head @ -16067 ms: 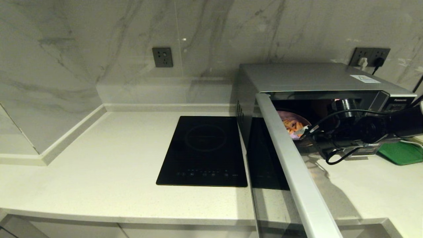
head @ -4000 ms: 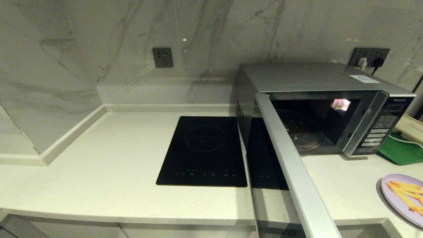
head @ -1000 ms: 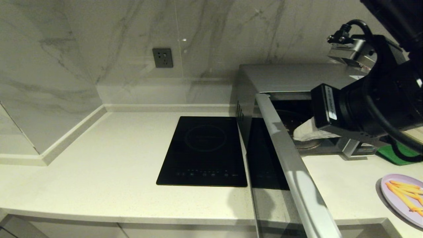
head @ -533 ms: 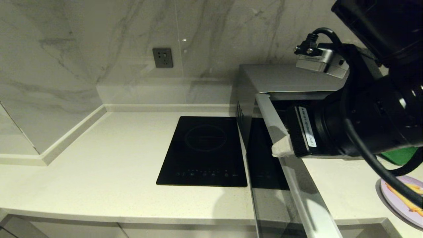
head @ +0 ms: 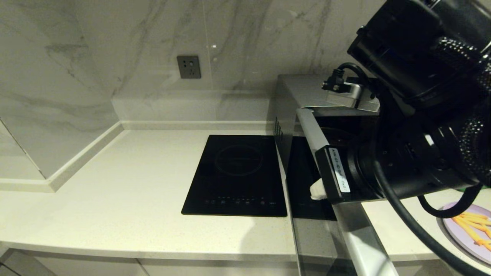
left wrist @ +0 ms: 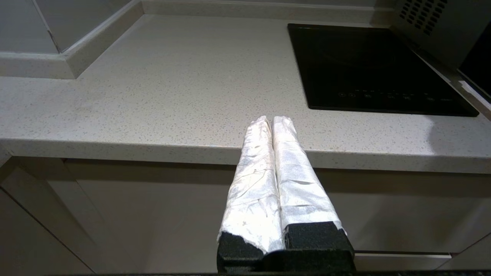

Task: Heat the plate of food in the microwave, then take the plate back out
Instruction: Close the microwave oven

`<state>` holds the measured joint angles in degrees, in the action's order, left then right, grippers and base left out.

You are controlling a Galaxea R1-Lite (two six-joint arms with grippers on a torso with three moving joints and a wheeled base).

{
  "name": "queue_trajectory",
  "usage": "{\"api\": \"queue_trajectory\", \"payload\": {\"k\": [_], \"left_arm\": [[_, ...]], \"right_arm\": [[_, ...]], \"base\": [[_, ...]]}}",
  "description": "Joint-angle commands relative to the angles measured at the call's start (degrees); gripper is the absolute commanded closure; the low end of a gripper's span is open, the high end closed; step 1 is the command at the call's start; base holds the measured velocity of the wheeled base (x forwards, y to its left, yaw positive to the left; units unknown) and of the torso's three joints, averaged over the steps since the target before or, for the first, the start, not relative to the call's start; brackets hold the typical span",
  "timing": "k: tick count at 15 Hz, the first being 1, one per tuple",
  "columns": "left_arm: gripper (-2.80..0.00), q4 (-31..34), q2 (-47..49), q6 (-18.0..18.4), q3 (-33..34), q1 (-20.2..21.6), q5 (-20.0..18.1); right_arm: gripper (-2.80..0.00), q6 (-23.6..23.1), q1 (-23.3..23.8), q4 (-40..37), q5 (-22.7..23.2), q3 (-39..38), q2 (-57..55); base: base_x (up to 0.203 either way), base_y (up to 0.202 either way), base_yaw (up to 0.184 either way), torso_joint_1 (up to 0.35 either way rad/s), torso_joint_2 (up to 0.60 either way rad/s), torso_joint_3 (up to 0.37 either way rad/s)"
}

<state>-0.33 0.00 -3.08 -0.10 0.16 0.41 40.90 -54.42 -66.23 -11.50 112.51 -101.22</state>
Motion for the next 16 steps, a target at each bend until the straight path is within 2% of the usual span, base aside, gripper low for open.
{"api": "queue_trajectory", "payload": {"k": [1,4,9,11,13,16], "left_arm": [[0.0,-0.02,0.0,-0.08,0.01,0.02,0.02],[0.0,-0.02,0.0,-0.08,0.01,0.02,0.02],[0.0,-0.02,0.0,-0.08,0.01,0.02,0.02],[0.0,-0.02,0.0,0.0,0.01,0.02,0.02],[0.0,-0.02,0.0,-0.07,0.01,0.02,0.02],[0.0,-0.02,0.0,-0.08,0.01,0.02,0.02]], "right_arm": [[0.0,1.37,0.77,-0.55,-2.25,-0.48,0.4],[0.0,1.72,1.68,-0.57,-5.0,-3.72,2.8],[0.0,1.83,7.94,-0.67,-5.82,-7.81,8.99],[0.0,1.95,9.78,-0.97,-7.93,-11.43,11.77],[0.0,2.15,13.69,-0.92,-8.99,-14.34,14.67],[0.0,5.86,21.16,-0.93,-9.09,-17.48,18.4]], "base": [[0.0,0.0,0.0,0.0,0.0,0.0],[0.0,0.0,0.0,0.0,0.0,0.0],[0.0,0.0,0.0,0.0,0.0,0.0],[0.0,0.0,0.0,0.0,0.0,0.0],[0.0,0.0,0.0,0.0,0.0,0.0],[0.0,0.0,0.0,0.0,0.0,0.0]]}}
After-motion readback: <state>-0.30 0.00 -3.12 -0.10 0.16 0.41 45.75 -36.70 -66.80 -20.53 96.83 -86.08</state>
